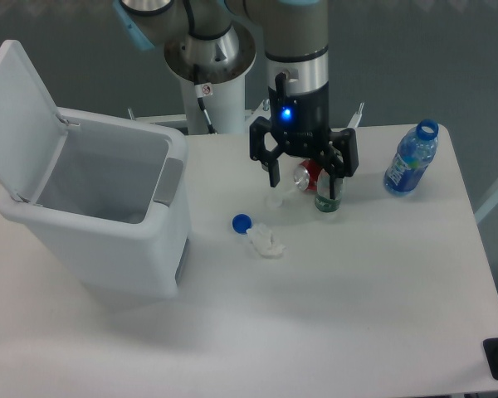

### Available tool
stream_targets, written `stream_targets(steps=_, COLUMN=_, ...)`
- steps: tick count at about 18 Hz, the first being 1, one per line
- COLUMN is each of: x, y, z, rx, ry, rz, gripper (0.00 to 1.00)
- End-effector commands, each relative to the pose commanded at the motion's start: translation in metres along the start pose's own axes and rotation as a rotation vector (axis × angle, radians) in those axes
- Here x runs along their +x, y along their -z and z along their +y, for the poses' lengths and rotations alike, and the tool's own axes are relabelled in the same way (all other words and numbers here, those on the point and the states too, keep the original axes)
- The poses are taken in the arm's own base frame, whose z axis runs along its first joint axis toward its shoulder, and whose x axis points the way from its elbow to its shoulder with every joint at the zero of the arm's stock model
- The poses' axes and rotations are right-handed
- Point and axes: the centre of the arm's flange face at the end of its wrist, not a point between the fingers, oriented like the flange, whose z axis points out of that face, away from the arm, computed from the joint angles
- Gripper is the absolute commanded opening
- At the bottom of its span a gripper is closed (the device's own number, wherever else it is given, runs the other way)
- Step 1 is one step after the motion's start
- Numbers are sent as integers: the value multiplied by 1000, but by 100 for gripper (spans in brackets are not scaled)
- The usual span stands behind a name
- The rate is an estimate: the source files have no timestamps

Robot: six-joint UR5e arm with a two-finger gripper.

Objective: Pick up the paper ball
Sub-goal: 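Move the gripper from the bottles over the white paper ball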

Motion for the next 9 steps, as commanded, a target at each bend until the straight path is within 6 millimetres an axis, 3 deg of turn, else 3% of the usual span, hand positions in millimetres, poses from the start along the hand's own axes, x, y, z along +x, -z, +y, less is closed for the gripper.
stream_targets(steps=5, x=13, y=-14, z=-7, rx=-5, ry=-21, rz=28, gripper=100)
stream_targets(steps=9, x=23, y=-38, z=0, rx=-33, ry=-17, rz=72, gripper=100)
